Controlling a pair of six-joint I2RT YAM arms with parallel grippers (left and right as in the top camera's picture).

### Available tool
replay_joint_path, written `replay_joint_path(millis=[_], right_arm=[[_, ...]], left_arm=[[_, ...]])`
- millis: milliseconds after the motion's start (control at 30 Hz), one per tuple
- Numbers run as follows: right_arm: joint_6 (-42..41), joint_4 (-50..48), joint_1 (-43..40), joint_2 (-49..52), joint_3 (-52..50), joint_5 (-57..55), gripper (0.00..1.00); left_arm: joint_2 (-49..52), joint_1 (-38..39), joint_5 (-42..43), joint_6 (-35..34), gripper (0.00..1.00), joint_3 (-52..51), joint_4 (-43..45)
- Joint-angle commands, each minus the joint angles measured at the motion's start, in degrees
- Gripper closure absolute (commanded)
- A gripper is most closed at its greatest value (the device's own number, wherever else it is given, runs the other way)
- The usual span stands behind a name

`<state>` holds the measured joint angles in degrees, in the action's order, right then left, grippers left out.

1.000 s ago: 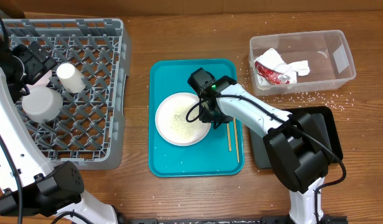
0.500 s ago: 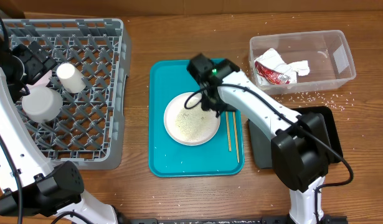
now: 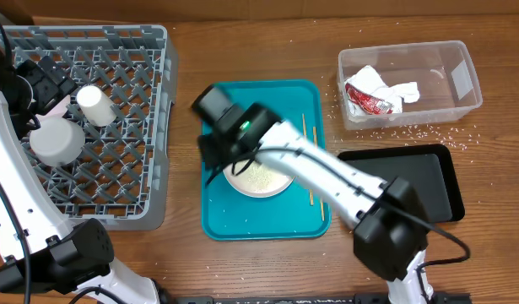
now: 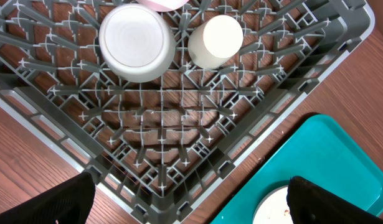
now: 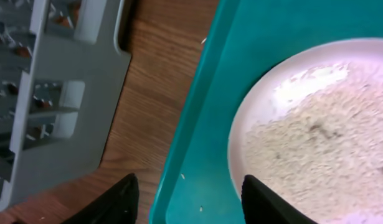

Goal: Sort waste into correct bins and load items into the dishwasher
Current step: 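Grasp the rim of the white rice plate with the right gripper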

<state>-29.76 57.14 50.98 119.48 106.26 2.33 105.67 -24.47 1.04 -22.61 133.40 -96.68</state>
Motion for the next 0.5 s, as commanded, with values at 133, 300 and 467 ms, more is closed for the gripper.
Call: replay_joint_path(millis=[133, 300, 467], right_arm=[[-8.5, 0.1, 3.1, 5.9, -0.6, -11.7, 0.47], [-8.4, 0.3, 3.3, 9.5, -0.6, -11.9, 0.49], [-8.0, 0.3, 3.4, 11.2, -0.6, -11.9, 0.52]], left_arm=[[0.0, 0.1, 0.0, -1.2, 0.0, -0.2, -0.1], [0.0, 0.1, 0.0, -1.2, 0.0, -0.2, -0.1], [0.0, 0.1, 0.0, -1.2, 0.0, -0.2, -0.1]])
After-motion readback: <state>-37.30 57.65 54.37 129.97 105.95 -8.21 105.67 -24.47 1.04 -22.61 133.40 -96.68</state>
